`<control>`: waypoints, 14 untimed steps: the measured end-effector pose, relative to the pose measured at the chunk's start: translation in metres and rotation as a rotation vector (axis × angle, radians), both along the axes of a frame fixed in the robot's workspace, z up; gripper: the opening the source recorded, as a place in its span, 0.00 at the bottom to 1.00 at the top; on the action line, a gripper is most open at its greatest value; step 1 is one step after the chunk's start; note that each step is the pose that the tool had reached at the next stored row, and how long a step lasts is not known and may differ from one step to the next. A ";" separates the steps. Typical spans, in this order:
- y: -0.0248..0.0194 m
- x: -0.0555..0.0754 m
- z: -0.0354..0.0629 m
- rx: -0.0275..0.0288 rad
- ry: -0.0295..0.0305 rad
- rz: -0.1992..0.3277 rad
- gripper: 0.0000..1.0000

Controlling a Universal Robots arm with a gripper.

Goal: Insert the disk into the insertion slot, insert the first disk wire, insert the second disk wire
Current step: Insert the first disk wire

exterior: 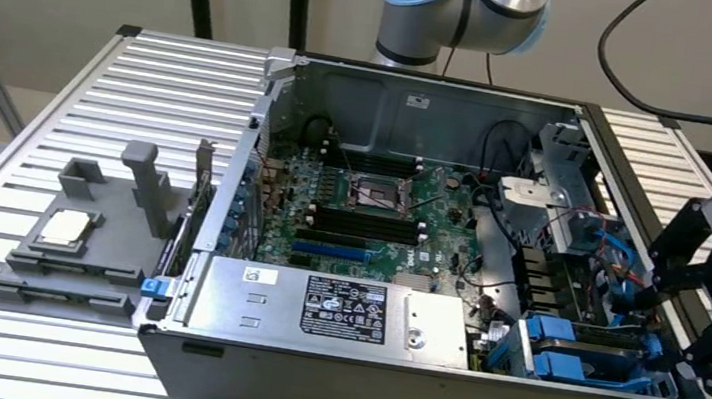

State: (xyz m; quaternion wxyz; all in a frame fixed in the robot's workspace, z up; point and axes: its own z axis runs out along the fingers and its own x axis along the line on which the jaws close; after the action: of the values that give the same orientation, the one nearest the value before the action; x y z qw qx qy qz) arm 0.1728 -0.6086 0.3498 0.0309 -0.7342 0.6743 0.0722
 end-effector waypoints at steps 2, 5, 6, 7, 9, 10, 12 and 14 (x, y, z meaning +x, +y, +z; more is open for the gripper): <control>-0.0003 0.001 -0.0016 0.0026 0.0016 0.003 0.55; -0.0007 0.003 -0.0037 0.0076 0.0030 0.010 0.55; -0.0007 0.003 -0.0044 0.0093 0.0034 0.012 0.55; -0.0008 0.003 -0.0051 0.0110 0.0038 0.015 0.55; -0.0010 0.004 -0.0065 0.0144 0.0044 0.020 0.55; -0.0011 0.004 -0.0071 0.0162 0.0047 0.022 0.52; -0.0013 0.005 -0.0079 0.0197 0.0053 0.028 0.45; -0.0012 0.006 -0.0082 0.0229 0.0062 0.033 0.45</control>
State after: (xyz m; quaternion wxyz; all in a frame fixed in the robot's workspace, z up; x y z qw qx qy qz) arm 0.1789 -0.6099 0.3416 0.0361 -0.7445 0.6615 0.0827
